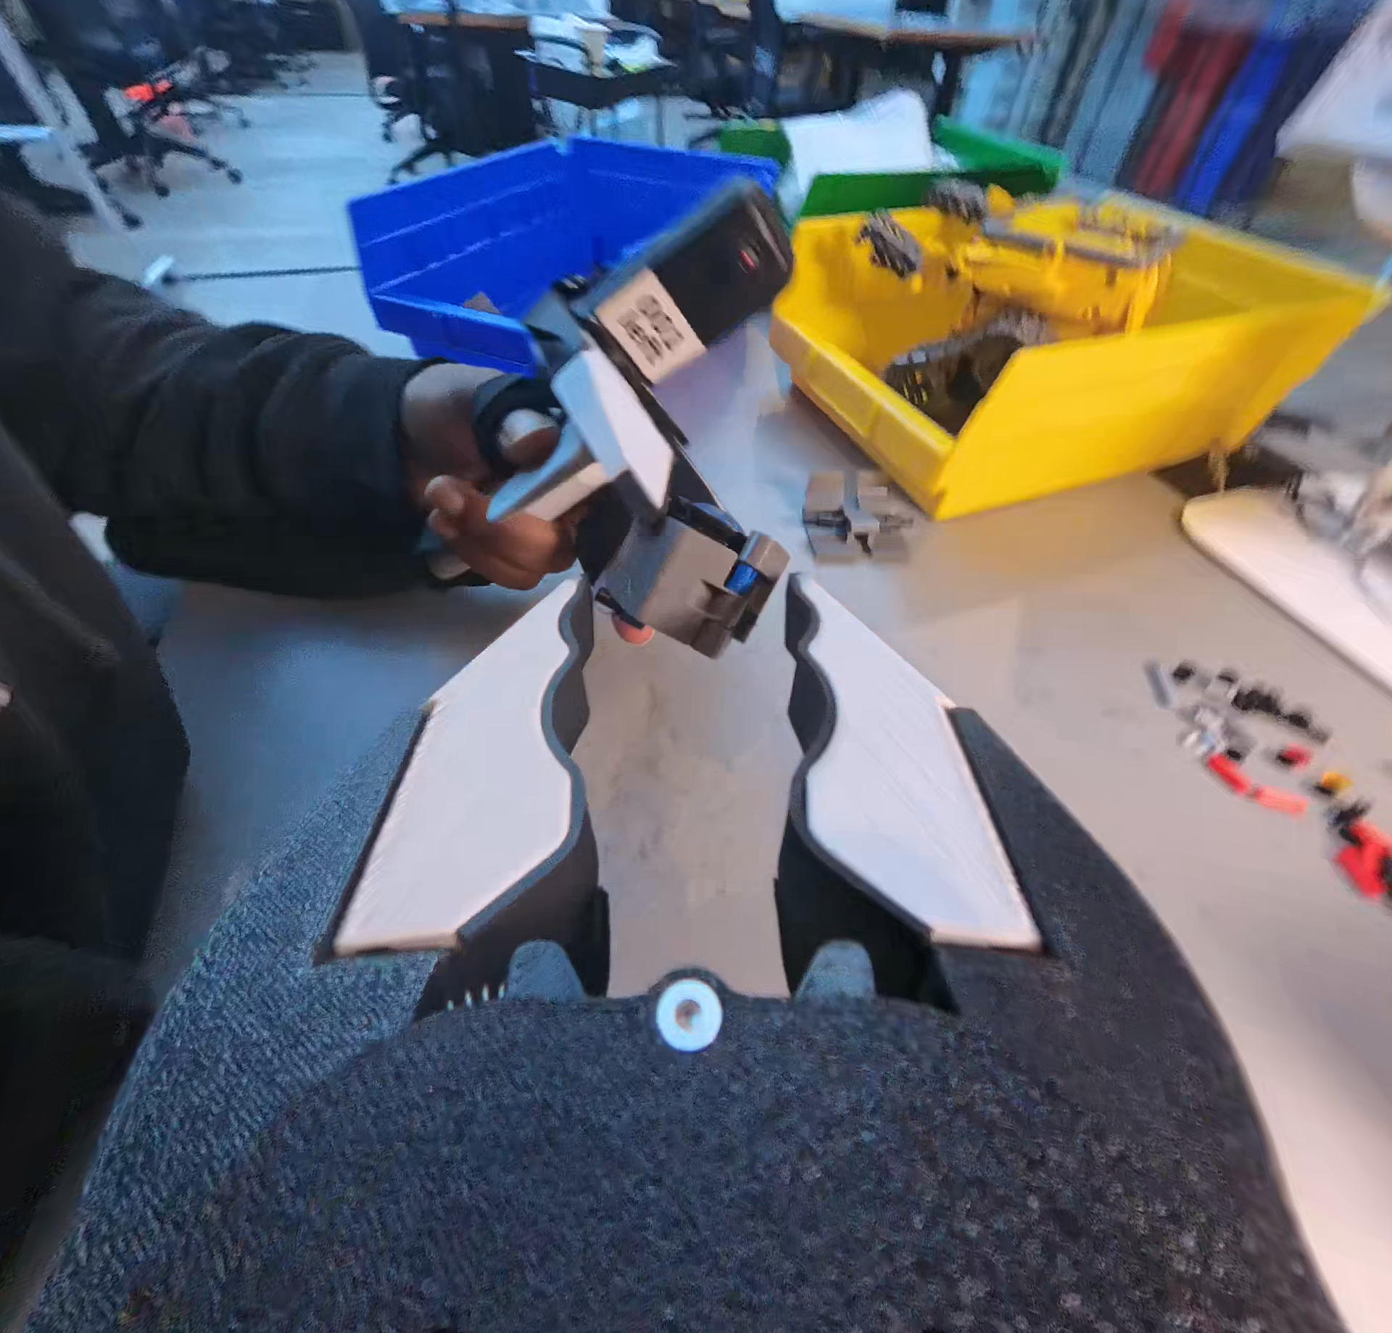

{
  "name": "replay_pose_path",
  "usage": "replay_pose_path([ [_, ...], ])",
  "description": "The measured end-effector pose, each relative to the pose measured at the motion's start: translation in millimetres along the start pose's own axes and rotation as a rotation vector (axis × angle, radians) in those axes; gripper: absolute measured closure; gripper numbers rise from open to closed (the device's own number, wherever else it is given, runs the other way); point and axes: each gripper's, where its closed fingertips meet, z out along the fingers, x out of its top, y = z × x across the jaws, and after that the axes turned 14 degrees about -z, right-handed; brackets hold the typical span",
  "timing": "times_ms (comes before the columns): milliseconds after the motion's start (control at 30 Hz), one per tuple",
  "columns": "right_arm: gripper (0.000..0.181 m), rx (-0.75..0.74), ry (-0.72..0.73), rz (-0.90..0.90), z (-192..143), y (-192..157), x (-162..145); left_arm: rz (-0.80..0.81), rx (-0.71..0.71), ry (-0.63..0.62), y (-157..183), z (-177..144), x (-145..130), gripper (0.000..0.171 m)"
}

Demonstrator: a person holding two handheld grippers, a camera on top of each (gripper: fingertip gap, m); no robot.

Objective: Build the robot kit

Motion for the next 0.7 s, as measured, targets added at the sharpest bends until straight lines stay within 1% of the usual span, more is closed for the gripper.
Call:
replay_pose_path([
  [67, 0.123, 0.046, 0.046, -0.195, -10, -7, 10, -0.09, -0.103, -0.046, 10, 1, -7, 0.132],
  [100, 0.124, 0.065, 0.054, -0.292, -14, -11, 13, -0.108, -0.132, -0.072, 14, 2, -12, 0.132],
  [133, 0.128, 0.079, 0.061, -0.368, -18, -14, 15, -0.122, -0.157, -0.099, 18, 4, -16, 0.132],
  [167, 0.136, 0.093, 0.066, -0.419, -21, -17, 18, -0.136, -0.18, -0.119, 21, 5, -20, 0.132],
  [200, 0.141, 0.109, 0.08, -0.448, -24, -20, 22, -0.15, -0.2, -0.137, 24, 7, -23, 0.132],
  [267, 0.146, 0.139, 0.09, -0.485, -27, -25, 26, -0.172, -0.231, -0.171, 28, 9, -30, 0.132],
  [367, 0.148, 0.162, 0.089, -0.507, -29, -29, 29, -0.202, -0.261, -0.186, 31, 10, -34, 0.132],
  [467, 0.148, 0.123, 0.052, -0.51, -27, -21, 24, -0.22, -0.252, -0.139, 25, 10, -26, 0.132],
  [533, 0.149, 0.076, 0.053, -0.48, -25, -14, 22, -0.16, -0.218, -0.102, 22, 8, -20, 0.132],
  [600, 0.149, 0.053, 0.042, -0.463, -23, -10, 19, -0.064, -0.143, -0.089, 17, 10, -19, 0.12],
  [633, 0.149, 0.041, 0.035, -0.467, -21, -9, 17, -0.027, -0.116, -0.074, 15, 12, -17, 0.119],
  [667, 0.149, 0.033, 0.036, -0.468, -18, -9, 17, -0.01, -0.109, -0.063, 16, 13, -16, 0.128],
  [700, 0.149, 0.023, 0.043, -0.461, -17, -8, 18, -0.01, -0.105, -0.054, 15, 14, -14, 0.129],
])
